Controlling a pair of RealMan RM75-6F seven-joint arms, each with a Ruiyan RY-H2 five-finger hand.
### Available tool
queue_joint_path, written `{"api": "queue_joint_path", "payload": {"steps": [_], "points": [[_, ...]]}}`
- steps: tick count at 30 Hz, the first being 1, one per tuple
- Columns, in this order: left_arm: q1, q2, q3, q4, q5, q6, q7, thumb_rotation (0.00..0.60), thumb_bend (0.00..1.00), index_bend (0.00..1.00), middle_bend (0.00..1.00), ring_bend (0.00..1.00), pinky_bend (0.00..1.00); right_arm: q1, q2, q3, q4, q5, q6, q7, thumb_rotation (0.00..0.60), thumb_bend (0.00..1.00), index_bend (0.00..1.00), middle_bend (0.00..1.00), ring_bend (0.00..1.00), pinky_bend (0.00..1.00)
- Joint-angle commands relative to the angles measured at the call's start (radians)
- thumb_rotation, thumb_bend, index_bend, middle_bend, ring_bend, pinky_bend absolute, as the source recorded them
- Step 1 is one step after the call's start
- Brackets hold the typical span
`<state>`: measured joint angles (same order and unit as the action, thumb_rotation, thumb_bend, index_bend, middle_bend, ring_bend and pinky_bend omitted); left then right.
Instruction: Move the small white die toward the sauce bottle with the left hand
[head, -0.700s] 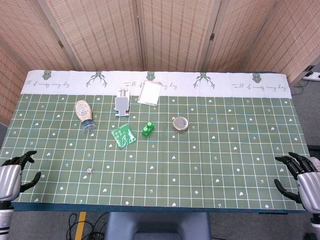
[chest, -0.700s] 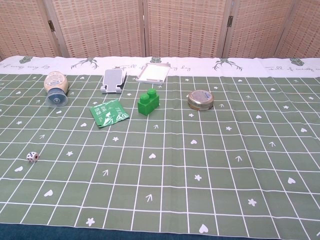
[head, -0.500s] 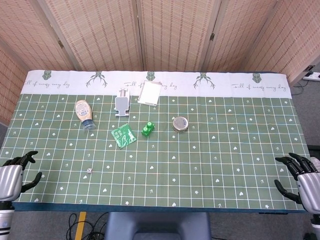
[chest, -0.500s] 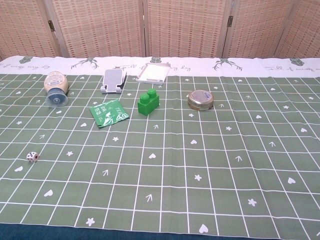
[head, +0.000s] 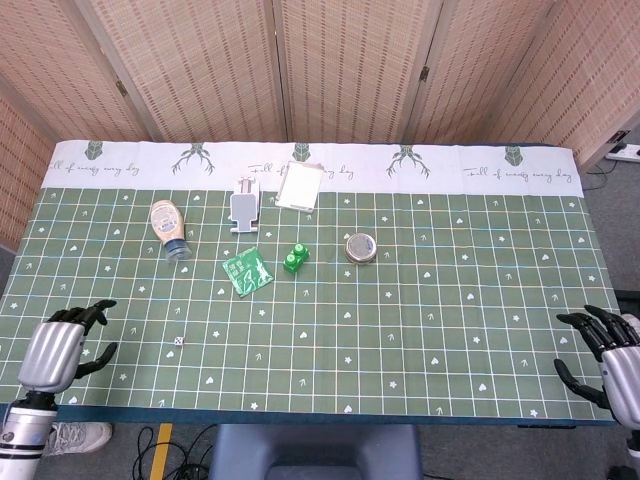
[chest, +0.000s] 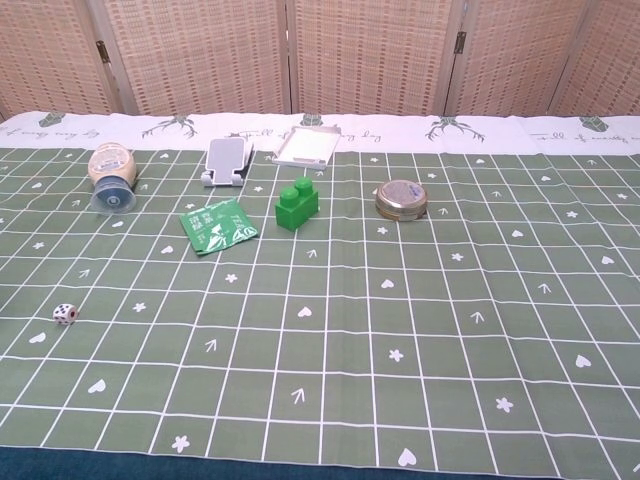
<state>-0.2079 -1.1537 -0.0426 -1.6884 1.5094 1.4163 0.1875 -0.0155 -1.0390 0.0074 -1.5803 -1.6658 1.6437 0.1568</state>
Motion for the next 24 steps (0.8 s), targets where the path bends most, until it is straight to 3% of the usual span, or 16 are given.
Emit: {"api": "queue_joint_path", "payload": {"steps": [1,11,24], "points": [[-0.052,-0.024,0.008,0.014,0.042,-0.065,0.024,0.600,0.31,0.28,0.56,0.50,0.49,0.001,0.000,0.000,0.002,0.001,-0.002,0.001,0.600,0.25,0.27,0.30,0.18,0.21],[-0.168,-0.129,0.006,0.105,0.022,-0.257,0.084,0.600,0.31,0.31,0.78,0.72,0.79,0.005,-0.002,0.003,0.010,0.015,-0.015,0.006,0.600,0.25,0.27,0.30,0.18,0.21],[-0.227,-0.208,0.005,0.163,-0.131,-0.401,0.198,0.600,0.31,0.36,0.85,0.78,0.82,0.010,-0.008,0.006,0.015,0.027,-0.030,0.006,0.600,0.25,0.27,0.30,0.18,0.21]]}}
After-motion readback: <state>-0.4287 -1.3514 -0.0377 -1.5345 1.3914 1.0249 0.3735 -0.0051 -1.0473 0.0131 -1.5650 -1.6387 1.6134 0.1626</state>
